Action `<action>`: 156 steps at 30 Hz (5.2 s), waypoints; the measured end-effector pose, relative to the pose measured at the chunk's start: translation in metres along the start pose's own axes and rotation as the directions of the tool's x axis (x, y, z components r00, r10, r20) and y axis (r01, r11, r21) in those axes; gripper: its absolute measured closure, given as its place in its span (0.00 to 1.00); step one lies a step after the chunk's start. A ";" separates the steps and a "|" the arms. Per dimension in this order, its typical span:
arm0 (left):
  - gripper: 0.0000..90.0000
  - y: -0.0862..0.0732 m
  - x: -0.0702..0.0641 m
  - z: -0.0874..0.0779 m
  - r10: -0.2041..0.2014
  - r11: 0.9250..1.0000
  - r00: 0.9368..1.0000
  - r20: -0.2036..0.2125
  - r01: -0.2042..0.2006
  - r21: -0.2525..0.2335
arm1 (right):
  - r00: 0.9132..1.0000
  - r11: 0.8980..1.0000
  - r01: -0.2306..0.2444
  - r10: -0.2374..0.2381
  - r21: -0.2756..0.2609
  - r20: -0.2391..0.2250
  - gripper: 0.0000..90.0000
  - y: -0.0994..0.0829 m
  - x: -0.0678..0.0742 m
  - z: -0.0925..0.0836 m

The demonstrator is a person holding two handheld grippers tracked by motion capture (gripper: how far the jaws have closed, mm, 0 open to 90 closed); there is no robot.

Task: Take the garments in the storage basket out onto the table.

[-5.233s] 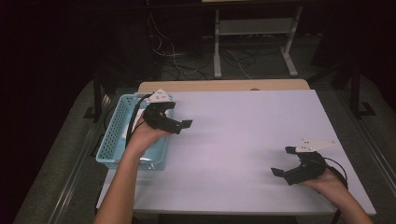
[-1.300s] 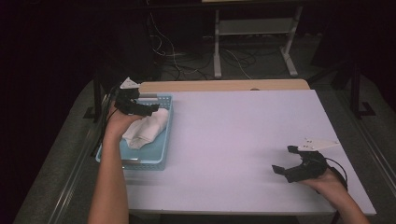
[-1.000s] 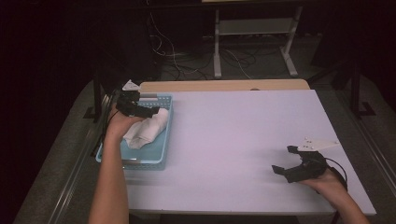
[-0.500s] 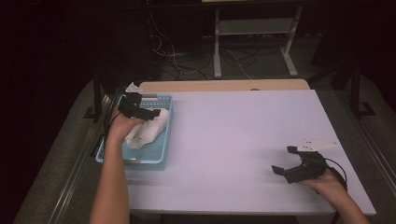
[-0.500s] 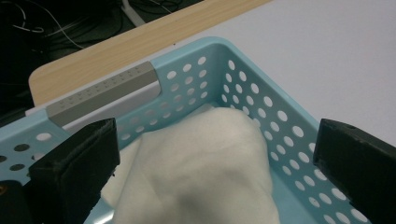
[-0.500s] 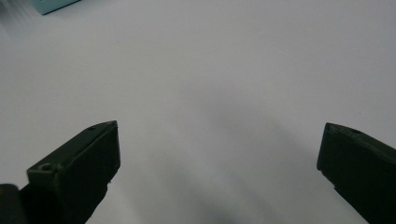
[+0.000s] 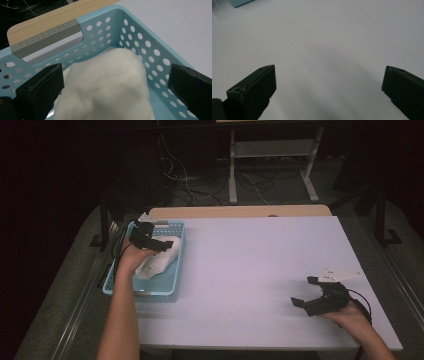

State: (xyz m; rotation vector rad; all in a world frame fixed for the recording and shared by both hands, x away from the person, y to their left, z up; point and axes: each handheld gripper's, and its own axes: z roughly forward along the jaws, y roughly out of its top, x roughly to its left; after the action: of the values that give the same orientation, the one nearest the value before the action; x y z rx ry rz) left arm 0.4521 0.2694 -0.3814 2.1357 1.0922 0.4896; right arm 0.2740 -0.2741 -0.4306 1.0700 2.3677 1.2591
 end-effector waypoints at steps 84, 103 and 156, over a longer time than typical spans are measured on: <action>0.18 -0.028 -0.009 0.044 0.144 0.965 0.988 -0.056 -0.128 0.227 | 1.000 1.000 0.004 -0.003 0.017 -0.005 0.00 -0.002 0.001 0.002; 0.56 -0.023 0.001 0.030 0.043 0.976 0.998 -0.054 -0.030 0.217 | 1.000 1.000 0.003 -0.003 0.016 -0.007 0.00 -0.002 0.001 0.002; 0.56 0.020 -0.010 -0.025 -0.163 0.982 0.984 0.069 0.155 0.108 | 0.999 1.000 -0.026 0.027 0.016 -0.025 0.00 -0.002 -0.002 0.001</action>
State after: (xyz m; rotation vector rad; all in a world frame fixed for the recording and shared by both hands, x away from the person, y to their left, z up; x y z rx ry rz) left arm 0.4429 0.2629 -0.3505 2.1145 1.2560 0.2793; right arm 0.2749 -0.2752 -0.4334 1.0999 2.3941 1.2722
